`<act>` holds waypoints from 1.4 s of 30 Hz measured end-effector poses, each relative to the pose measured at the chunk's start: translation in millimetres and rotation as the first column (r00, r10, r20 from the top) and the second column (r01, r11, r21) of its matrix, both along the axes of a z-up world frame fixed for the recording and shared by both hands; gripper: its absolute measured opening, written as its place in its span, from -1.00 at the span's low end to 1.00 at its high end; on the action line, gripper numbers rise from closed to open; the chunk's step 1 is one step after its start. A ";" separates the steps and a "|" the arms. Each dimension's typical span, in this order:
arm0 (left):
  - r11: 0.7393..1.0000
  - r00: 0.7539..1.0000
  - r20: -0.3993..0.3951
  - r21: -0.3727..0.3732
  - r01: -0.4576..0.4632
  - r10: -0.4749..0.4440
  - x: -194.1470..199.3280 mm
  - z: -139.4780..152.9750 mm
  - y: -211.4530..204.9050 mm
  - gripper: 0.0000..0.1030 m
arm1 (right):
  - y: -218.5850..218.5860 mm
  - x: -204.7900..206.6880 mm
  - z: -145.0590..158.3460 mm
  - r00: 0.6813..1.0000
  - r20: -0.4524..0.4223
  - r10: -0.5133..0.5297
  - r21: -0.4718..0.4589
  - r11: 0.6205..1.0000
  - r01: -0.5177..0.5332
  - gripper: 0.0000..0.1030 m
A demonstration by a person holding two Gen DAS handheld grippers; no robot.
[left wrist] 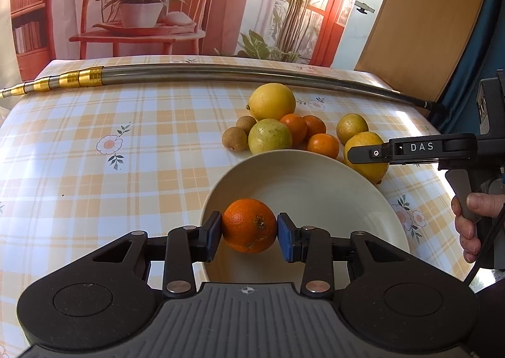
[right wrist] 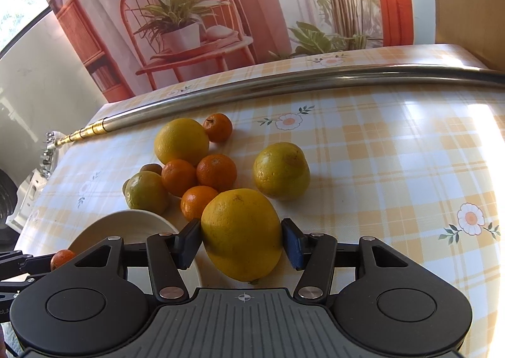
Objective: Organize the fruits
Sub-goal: 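Carry the orange over the white bowl while the right tool carries the grapefruit there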
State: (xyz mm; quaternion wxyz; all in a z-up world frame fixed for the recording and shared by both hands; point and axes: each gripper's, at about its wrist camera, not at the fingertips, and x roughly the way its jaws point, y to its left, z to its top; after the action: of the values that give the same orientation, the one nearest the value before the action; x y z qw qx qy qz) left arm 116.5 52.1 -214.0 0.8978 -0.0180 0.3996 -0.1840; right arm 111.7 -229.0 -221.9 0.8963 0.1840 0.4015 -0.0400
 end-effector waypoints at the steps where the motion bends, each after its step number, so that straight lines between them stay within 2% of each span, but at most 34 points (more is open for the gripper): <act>1: 1.000 1.000 -0.001 0.006 -0.001 0.001 -0.6 -0.1 -0.5 -0.23 | 0.0 -1.5 0.6 1.000 0.002 0.000 0.002 1.000 0.000 -0.02; 20: 0.996 1.000 -0.006 0.089 -0.009 0.010 -17.5 -1.4 -6.9 -0.22 | 28.6 -28.8 34.3 0.989 0.099 0.111 -0.019 0.994 -0.110 -0.02; 42: 0.992 0.999 0.039 0.125 -0.010 0.005 -36.9 -3.8 -15.7 -0.21 | 66.2 -53.1 26.8 0.977 0.031 0.212 -0.042 0.977 -0.211 -0.02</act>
State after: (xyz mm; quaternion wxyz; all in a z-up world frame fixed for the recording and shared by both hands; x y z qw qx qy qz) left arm 79.5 36.4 -217.8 0.9055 0.0405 0.3929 -0.1553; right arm 58.6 -162.8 -195.1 0.9057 0.1239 0.4021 0.0511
